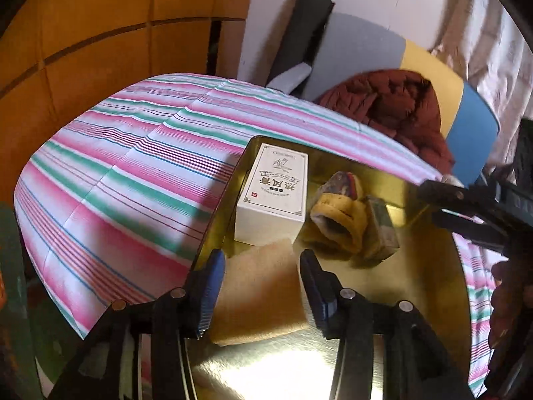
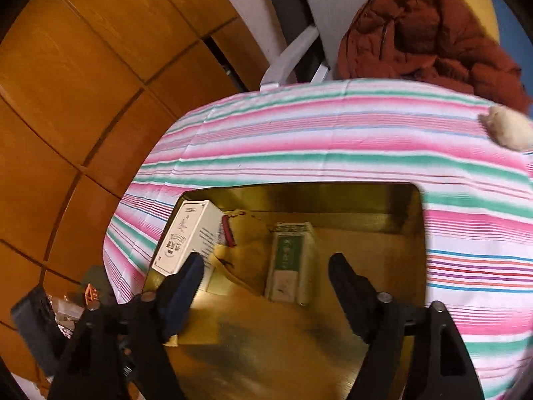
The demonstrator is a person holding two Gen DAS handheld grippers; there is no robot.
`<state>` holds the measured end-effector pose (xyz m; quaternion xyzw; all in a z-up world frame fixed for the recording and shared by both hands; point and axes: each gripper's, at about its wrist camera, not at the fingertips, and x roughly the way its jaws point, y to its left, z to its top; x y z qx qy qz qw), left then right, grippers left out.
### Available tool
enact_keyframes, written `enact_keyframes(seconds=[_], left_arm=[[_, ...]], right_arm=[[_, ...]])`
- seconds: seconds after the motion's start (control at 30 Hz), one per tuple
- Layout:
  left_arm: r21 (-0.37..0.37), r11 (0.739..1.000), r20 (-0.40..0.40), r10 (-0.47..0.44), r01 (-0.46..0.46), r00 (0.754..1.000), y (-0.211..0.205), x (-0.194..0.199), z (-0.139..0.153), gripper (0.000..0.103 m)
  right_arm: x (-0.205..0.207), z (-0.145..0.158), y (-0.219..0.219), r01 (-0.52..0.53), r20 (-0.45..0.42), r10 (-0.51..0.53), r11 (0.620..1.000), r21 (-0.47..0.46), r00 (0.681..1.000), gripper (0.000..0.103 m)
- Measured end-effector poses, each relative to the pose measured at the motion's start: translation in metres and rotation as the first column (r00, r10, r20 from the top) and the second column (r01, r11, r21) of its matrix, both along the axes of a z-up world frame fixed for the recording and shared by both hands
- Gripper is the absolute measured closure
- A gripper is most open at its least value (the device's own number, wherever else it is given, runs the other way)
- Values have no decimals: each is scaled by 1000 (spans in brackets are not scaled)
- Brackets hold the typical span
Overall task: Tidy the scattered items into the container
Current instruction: 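Lower the sponge and green box into the tin and open both tools, then move both tools back toward the remaining items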
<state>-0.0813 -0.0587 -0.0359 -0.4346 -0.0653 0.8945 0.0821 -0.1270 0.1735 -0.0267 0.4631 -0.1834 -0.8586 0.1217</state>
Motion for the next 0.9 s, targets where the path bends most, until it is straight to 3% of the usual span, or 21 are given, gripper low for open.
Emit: enact_keyframes(seconds=[0.23, 0.33, 0.43, 0.67, 0.9], left_arm=[[5, 1000, -66, 24, -24, 998, 10, 21, 11, 52], [137, 990, -50, -24, 31, 998, 11, 24, 9, 47], [204, 976, -40, -72, 79, 997, 23, 32, 9, 45], [175, 955, -124, -219, 238, 968, 68, 60, 29, 44], [152, 912, -137, -363, 381, 922, 126, 81, 38, 44]], right_arm=[[42, 20, 37, 26, -68, -22, 998, 60, 997, 21], [61, 21, 54, 44, -81, -38, 996, 77, 996, 21], [77, 18, 70, 51, -76, -43, 993, 102, 996, 21], [115, 5, 121, 86, -52, -77, 976, 198, 996, 21], [150, -4, 206, 237, -17, -240, 942, 238, 971, 20]])
